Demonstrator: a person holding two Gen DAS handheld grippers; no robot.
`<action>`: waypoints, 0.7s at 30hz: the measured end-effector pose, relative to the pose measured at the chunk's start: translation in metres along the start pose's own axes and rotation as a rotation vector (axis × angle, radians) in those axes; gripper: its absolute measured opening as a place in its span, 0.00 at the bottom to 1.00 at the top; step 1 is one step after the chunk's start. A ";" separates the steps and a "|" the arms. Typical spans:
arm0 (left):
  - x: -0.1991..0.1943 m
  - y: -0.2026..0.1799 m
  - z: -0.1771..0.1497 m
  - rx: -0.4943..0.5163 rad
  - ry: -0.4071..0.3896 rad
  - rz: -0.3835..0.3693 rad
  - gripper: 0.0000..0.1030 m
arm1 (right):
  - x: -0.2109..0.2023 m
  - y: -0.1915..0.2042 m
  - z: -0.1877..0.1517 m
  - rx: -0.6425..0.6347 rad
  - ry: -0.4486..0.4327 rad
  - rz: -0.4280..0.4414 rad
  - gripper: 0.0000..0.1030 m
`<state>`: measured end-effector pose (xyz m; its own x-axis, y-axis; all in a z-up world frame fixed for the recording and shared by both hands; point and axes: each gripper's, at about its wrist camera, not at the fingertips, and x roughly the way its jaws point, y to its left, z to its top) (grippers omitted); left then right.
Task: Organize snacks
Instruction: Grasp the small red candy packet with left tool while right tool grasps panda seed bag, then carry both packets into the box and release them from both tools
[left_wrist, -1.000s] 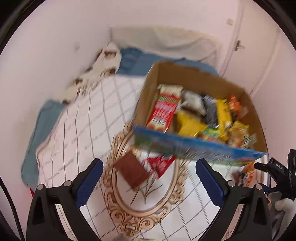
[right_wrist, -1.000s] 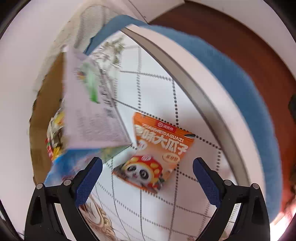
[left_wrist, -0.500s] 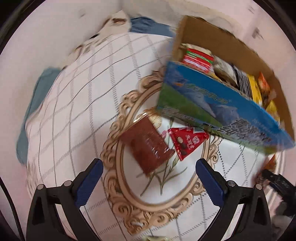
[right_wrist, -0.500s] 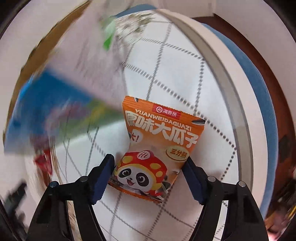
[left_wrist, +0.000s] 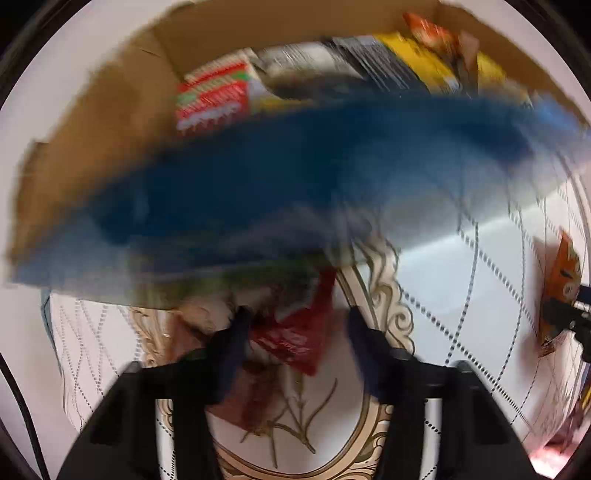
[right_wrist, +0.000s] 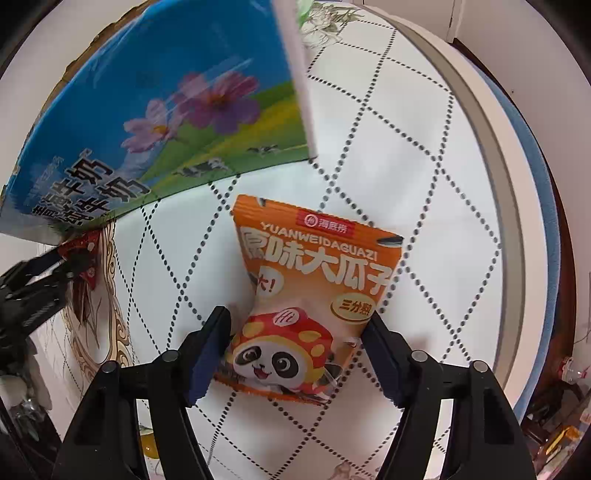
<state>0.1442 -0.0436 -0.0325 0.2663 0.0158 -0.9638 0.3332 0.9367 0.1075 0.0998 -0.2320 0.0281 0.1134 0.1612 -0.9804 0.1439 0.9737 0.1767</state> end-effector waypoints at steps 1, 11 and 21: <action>0.002 -0.002 -0.001 0.006 0.003 -0.002 0.37 | 0.000 0.003 -0.001 -0.007 0.001 -0.002 0.70; -0.009 -0.004 -0.062 -0.244 0.131 -0.266 0.37 | 0.007 0.047 -0.047 -0.119 0.068 0.032 0.69; 0.000 0.007 -0.076 -0.342 0.184 -0.378 0.53 | 0.019 0.056 -0.071 -0.136 0.094 0.032 0.69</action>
<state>0.0776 -0.0104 -0.0504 0.0117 -0.3125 -0.9498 0.0537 0.9487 -0.3115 0.0401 -0.1635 0.0135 0.0219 0.2012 -0.9793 0.0064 0.9795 0.2013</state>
